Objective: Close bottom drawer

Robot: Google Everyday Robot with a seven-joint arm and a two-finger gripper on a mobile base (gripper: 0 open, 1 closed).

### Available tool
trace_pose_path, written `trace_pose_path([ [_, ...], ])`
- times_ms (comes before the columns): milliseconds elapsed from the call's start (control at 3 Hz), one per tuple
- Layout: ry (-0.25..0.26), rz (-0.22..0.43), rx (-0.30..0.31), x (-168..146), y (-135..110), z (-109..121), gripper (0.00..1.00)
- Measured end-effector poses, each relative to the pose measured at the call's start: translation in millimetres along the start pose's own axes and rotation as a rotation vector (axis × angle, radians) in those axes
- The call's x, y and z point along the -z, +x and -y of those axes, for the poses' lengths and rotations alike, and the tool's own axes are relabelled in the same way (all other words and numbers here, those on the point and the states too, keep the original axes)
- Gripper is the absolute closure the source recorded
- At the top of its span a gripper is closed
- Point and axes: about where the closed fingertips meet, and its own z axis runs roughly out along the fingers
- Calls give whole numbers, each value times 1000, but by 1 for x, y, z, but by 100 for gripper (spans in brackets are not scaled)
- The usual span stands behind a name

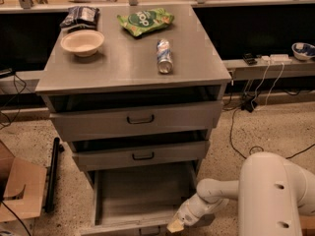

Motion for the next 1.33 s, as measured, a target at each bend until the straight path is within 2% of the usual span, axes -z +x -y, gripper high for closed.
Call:
trace_pose_path([
  [333,8,13,-44,-14,12,19,100],
  [1333,20,22,-38,-14,5,22,100],
])
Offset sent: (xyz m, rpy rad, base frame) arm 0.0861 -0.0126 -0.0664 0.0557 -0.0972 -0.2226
